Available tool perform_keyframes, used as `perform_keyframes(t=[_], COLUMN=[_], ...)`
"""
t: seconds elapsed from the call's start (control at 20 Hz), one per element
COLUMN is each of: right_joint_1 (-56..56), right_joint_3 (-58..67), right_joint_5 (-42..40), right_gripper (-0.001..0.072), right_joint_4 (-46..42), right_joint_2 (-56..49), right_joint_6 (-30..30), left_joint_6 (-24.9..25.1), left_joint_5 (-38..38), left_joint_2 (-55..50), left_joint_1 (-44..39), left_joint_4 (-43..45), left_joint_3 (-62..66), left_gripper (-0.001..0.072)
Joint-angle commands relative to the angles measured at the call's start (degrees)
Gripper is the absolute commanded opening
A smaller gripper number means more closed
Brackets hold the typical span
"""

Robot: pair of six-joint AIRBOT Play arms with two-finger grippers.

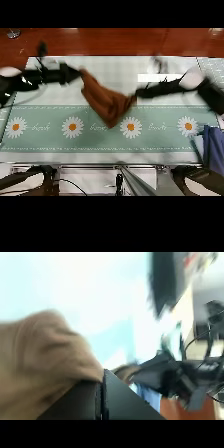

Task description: Fold the shirts.

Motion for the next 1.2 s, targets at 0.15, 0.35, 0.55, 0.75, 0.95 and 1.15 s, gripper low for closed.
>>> perform_keyframes(t=[0.15,0.35,0.55,0.75,0.95,1.15], right_joint_1=[-9.8,-9.8,-9.8,-9.8,-9.8,-9.8], right_joint_3=[55.7,58.5,51.4,49.5,49.3,42.8], right_joint_5=[11.6,13.0,13.9,19.2,24.9,25.0], right_gripper=[0.0024,0.0024,0.0025,0.0025,0.0025,0.0025], right_joint_4=[-10.3,-15.7,-17.4,-15.7,-11.0,-6.5], right_joint_2=[0.3,10.9,24.1,29.4,29.3,27.9], right_joint_6=[1.8,-0.8,-2.4,-2.4,-2.4,-2.4], left_joint_6=[-8.0,-23.2,-23.7,-27.4,-31.1,-31.0], left_joint_5=[17.9,15.5,8.1,-7.1,-19.9,-19.6], left_joint_2=[15.6,26.1,37.7,44.3,44.9,44.7], left_joint_1=[1.0,0.9,0.9,0.9,0.9,0.9], left_joint_4=[12.8,43.7,49.9,49.6,49.4,46.2], left_joint_3=[26.9,35.1,35.2,35.1,33.5,23.5], left_gripper=[0.0019,0.0019,0.002,0.002,0.002,0.002])
